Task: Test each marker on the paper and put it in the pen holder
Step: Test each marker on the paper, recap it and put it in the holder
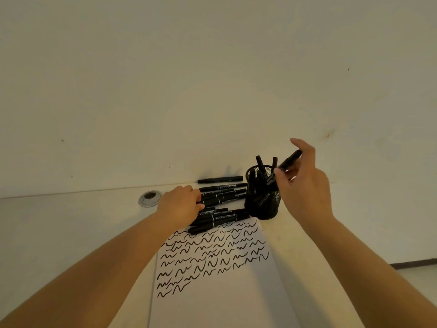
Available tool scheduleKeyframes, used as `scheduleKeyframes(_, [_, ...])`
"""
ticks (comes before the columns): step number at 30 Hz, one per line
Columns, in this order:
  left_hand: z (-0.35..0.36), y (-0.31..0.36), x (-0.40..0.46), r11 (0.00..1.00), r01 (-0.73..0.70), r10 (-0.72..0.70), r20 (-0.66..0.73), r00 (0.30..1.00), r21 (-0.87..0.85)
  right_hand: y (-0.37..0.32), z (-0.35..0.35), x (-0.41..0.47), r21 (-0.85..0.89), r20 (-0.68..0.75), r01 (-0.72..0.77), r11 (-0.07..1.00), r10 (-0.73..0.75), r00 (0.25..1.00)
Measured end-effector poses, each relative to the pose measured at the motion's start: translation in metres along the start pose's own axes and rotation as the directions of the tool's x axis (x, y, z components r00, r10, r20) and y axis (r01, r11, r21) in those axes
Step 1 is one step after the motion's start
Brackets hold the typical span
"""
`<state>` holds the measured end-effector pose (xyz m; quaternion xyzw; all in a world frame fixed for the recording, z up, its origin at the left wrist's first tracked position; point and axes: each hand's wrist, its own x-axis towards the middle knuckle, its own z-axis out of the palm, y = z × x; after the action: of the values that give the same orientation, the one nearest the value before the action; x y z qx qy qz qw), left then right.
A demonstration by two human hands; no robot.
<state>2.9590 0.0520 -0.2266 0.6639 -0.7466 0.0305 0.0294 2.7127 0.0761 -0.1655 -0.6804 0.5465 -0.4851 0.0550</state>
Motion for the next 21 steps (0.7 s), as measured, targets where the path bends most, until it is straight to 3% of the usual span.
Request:
scheduleKeyframes(11, [0.015, -0.005, 0.008, 0.998, -0.013, 0.012, -0.016, 1.000, -0.064, 0.012, 0.021, -0.007, -0.377, 0.213, 0.069, 0.924, 0.014, 0.977])
scheduleKeyframes(14, [0.018, -0.007, 0.009, 0.997, -0.023, 0.019, -0.048, 0.999, -0.076, 0.012, 0.021, -0.008, -0.400, 0.256, 0.062, 0.914, 0.047, 0.966])
scheduleKeyframes(21, [0.022, -0.009, 0.006, 0.996, -0.033, 0.021, -0.142, 0.990, -0.081, 0.001, 0.012, -0.015, -0.373, 0.202, 0.074, 0.925, 0.003, 0.979])
